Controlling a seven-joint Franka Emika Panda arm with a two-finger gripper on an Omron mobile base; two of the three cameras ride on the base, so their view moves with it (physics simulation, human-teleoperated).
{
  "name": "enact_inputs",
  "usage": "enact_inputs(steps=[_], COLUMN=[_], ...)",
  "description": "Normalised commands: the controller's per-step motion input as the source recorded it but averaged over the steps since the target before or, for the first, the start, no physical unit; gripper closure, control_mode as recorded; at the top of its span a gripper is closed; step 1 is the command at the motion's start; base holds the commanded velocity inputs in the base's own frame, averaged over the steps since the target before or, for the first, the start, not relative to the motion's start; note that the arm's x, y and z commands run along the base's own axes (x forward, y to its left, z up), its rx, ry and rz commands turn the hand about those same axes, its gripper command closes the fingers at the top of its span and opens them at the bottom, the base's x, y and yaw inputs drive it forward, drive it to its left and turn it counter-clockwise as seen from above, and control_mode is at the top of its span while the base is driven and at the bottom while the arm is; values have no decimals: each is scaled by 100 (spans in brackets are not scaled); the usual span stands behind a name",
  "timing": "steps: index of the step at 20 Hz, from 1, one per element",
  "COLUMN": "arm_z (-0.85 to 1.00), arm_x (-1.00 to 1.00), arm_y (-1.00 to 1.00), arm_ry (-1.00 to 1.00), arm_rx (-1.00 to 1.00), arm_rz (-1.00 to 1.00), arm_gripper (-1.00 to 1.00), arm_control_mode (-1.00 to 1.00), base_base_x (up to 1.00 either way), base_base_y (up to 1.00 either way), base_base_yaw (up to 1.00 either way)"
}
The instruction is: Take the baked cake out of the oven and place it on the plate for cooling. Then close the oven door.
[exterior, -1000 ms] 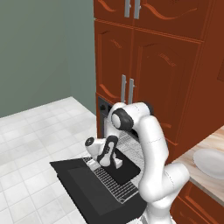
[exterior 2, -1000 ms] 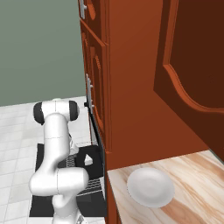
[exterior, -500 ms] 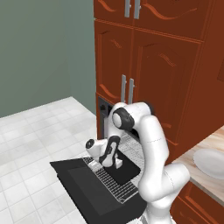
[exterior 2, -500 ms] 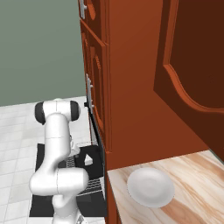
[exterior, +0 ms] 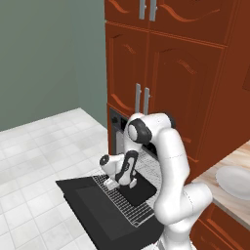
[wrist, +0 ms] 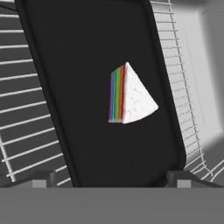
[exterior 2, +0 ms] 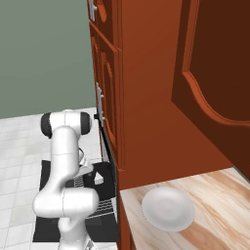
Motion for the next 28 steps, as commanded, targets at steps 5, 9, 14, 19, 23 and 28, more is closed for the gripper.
enact_inputs(steps=[5,9,14,19,23,28], arm_z=[0,6,6,0,0,-4], arm_x=[4,7,15,21,27,24], arm_y=[-26,-21,-18,-9,-9,-4], arm_ry=[0,0,0,0,0,0], arm_rx=[0,0,0,0,0,0], arm_rz=[0,0,0,4,8,10], arm_gripper=[-100,-100,-100,-100,-100,-100], arm_control_mode=[-100,-100,-100,-100,-100,-100], base_base_x=[0,0,0,0,0,0], base_base_y=[0,0,0,0,0,0], base_base_yaw=[0,0,0,0,0,0])
